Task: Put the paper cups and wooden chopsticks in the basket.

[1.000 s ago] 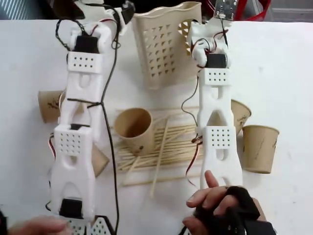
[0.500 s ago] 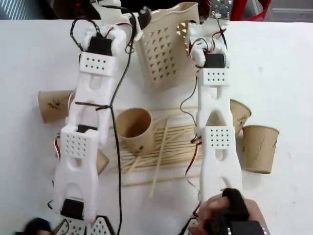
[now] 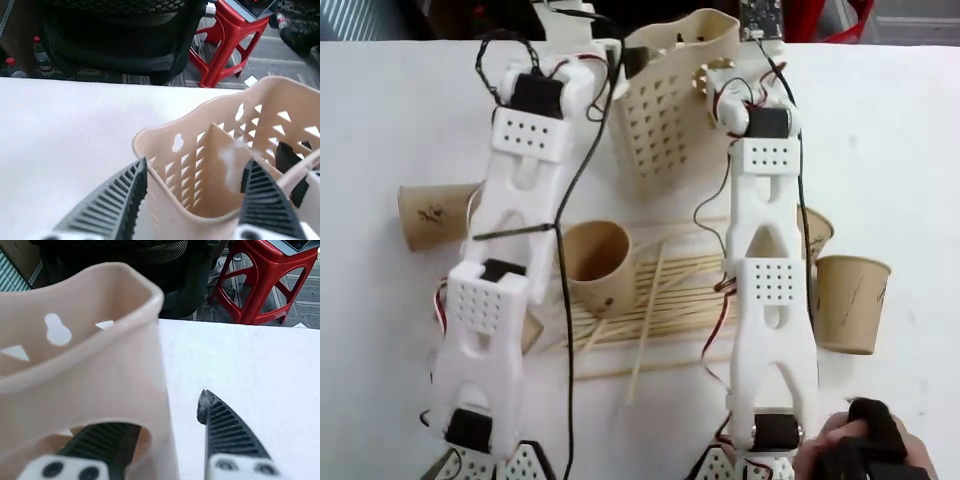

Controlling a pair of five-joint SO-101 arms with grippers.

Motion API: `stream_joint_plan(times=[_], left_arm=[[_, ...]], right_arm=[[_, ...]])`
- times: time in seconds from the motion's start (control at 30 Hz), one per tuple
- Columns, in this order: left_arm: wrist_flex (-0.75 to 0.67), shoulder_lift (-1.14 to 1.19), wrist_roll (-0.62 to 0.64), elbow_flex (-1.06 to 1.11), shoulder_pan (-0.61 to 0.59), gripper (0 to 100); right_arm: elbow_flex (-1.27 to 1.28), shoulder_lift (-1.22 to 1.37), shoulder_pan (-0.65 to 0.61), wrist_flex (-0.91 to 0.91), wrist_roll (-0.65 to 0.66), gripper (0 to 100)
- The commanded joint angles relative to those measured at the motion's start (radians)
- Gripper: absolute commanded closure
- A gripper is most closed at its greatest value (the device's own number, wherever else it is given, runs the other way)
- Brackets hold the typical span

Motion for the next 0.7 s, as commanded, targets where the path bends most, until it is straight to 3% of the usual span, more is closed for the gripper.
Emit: stream_joint_plan(times=[0.0, 0.17, 0.4, 0.67], left_arm=[[0.084, 0.008, -0.178, -0.012, 0.045, 77], [0.178, -0.004, -0.419, -0.196, 0.070, 79], [0.187, 0.002, -0.428, -0.377, 0.065, 77], [-0.051, 0.004, -0.419, -0.373, -0.022, 77]], right_arm=[[-0.002, -0.008, 0.065, 0.004, 0.008, 84.7], [-0.002, -0.008, 0.068, 0.031, 0.008, 84.4], [-0.003, -0.010, 0.081, 0.041, 0.006, 84.3], [-0.002, -0.001, 0.079, 0.039, 0.000, 84.7]])
